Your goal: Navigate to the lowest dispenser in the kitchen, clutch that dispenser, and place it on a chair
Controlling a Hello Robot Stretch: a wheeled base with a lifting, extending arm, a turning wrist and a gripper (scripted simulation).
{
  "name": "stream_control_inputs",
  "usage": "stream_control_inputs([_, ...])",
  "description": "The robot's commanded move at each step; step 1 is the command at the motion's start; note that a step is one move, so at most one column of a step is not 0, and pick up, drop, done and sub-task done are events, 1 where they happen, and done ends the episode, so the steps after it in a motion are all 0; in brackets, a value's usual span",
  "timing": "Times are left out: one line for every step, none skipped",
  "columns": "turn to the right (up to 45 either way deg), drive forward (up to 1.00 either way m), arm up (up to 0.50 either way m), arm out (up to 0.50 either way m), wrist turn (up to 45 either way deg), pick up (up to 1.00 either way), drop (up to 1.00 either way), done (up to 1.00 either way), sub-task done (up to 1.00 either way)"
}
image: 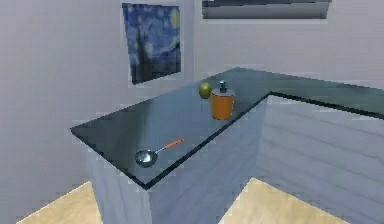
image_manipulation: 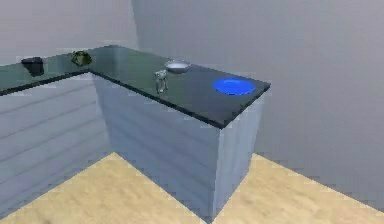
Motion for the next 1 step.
stream_control_inputs([-45.0,0.0,0.0,0.0,0.0,0.0,0.0,0.0,0.0])
